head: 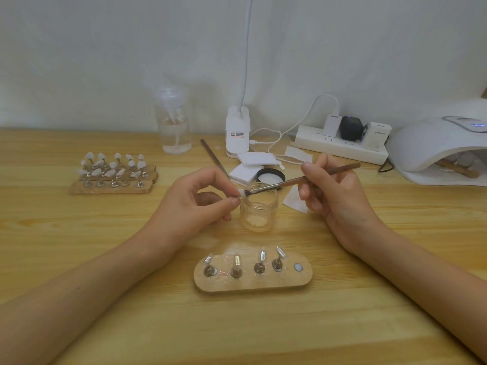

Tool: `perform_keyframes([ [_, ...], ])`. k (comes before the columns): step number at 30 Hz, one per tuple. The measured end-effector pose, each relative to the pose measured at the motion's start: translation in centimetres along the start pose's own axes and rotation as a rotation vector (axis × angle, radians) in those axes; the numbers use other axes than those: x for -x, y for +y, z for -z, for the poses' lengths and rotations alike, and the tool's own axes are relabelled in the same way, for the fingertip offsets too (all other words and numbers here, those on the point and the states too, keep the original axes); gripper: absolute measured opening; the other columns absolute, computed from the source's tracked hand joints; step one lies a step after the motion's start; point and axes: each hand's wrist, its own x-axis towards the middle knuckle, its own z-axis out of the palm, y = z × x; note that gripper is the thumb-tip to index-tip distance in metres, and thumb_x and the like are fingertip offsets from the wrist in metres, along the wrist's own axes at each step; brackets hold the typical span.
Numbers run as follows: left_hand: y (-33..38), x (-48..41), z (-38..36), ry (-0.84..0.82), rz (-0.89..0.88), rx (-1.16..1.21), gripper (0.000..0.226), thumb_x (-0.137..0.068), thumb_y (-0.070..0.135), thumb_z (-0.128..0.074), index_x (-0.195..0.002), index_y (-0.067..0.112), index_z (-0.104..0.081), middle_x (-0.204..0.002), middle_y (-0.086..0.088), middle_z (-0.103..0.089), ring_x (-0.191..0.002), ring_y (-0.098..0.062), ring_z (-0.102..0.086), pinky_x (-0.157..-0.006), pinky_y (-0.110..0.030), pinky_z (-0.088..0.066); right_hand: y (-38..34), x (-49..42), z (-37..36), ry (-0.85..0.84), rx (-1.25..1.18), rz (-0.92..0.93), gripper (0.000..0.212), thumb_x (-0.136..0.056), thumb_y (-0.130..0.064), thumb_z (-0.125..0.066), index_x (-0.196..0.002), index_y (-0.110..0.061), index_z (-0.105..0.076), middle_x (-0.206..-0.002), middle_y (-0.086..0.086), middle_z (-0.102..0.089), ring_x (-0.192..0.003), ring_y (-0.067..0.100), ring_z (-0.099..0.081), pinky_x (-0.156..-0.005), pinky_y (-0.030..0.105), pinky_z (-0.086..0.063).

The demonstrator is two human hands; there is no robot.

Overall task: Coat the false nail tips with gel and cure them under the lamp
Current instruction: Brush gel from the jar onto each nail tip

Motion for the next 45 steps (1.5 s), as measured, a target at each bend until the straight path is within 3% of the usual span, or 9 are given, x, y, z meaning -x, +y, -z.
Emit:
perform_keyframes([
  [3, -0.06, -0.02, 0.02, 0.002, 0.0, 0.002, 0.013, -0.083, 0.005, -0.074, -0.078, 0.014, -0.066, -0.076, 0.008, -0.067, -0.062, -0.01, -0.064, -0.059, -0.016, -0.049, 0.06, -0.09, 0.18, 0.069, -0.023, -0.029, 0.027, -0.095, -0.012, -0.057, -0.071, -0.014, -0.046, -0.052, 0.0, -0.056, -0.043, 0.01, -0.039, -0.042, 0.016, -0.032],
  [8, -0.08, 0.07, 0.05, 0.001, 0.008, 0.021, 0.01, -0.078, 0.012, -0.076, -0.078, 0.013, -0.066, -0.082, 0.006, -0.071, -0.063, -0.009, -0.065, -0.061, -0.016, -0.05, -0.02, -0.04, 0.01, -0.001, -0.007, 0.003, 0.024, -0.09, -0.022, -0.061, -0.072, -0.015, -0.047, -0.055, 0.001, -0.058, -0.044, 0.011, -0.04, -0.043, 0.017, -0.033],
  [13, -0.02, 0.16, -0.04, 0.005, 0.016, 0.033, 0.016, -0.069, 0.026, -0.076, -0.076, 0.015, -0.067, -0.085, 0.001, -0.073, -0.063, -0.009, -0.065, -0.061, -0.016, -0.05, 0.12, -0.14, 0.27, 0.071, -0.035, -0.029, 0.027, -0.095, -0.013, -0.058, -0.071, -0.016, -0.047, -0.053, 0.0, -0.056, -0.045, 0.011, -0.038, -0.042, 0.016, -0.031],
  [17, -0.18, 0.03, 0.06, 0.0, 0.01, 0.033, 0.012, -0.072, 0.023, -0.076, -0.077, 0.017, -0.067, -0.082, 0.006, -0.071, -0.063, -0.009, -0.065, -0.061, -0.016, -0.049, 0.09, -0.1, 0.16, -0.007, -0.019, 0.005, 0.024, -0.087, -0.025, -0.063, -0.07, -0.017, -0.048, -0.055, 0.001, -0.058, -0.044, 0.012, -0.038, -0.041, 0.016, -0.032],
  [22, -0.36, 0.01, 0.2, -0.031, -0.023, 0.024, 0.011, -0.08, 0.018, -0.077, -0.077, 0.022, -0.067, -0.085, 0.006, -0.071, -0.064, -0.009, -0.065, -0.06, -0.016, -0.049, 0.22, -0.12, 0.29, 0.069, -0.018, -0.019, 0.028, -0.096, -0.013, -0.058, -0.07, -0.016, -0.046, -0.052, 0.0, -0.054, -0.043, 0.01, -0.036, -0.04, 0.016, -0.029],
  [27, -0.47, -0.11, 0.25, -0.049, -0.041, 0.016, 0.012, -0.083, 0.013, -0.075, -0.08, 0.021, -0.067, -0.075, 0.009, -0.067, -0.064, -0.009, -0.064, -0.059, -0.016, -0.049, 0.07, -0.03, 0.06, -0.008, -0.018, 0.025, 0.026, -0.093, -0.018, -0.06, -0.07, -0.017, -0.048, -0.054, 0.001, -0.057, -0.043, 0.01, -0.036, -0.041, 0.015, -0.03],
  [32, -0.52, -0.16, 0.21, -0.043, -0.05, 0.02, 0.012, -0.083, 0.011, -0.073, -0.079, 0.02, -0.066, -0.072, 0.007, -0.065, -0.063, -0.009, -0.064, -0.058, -0.017, -0.049, 0.14, -0.12, 0.26, 0.078, -0.029, -0.02, 0.029, -0.096, -0.012, -0.058, -0.07, -0.015, -0.046, -0.051, 0.0, -0.055, -0.042, 0.009, -0.035, -0.04, 0.016, -0.027],
  [36, -0.51, -0.18, 0.19, -0.056, -0.054, 0.018, 0.01, -0.081, 0.014, -0.075, -0.08, 0.018, -0.066, -0.074, 0.008, -0.066, -0.063, -0.009, -0.064, -0.058, -0.018, -0.049, 0.03, 0.0, 0.15, -0.006, -0.035, 0.012, 0.026, -0.089, -0.023, -0.062, -0.068, -0.018, -0.048, -0.054, 0.001, -0.057, -0.041, 0.009, -0.034, -0.04, 0.017, -0.027],
  [45, -0.66, -0.17, 0.2, -0.055, -0.055, 0.032, 0.006, -0.079, 0.018, -0.072, -0.081, 0.019, -0.067, -0.075, 0.003, -0.065, -0.064, -0.01, -0.063, -0.058, -0.019, -0.05, 0.06, -0.08, 0.22, -0.006, -0.03, 0.013, 0.025, -0.086, -0.027, -0.064, -0.064, -0.024, -0.053, -0.055, 0.0, -0.058, -0.046, 0.012, -0.036, -0.04, 0.015, -0.029],
])
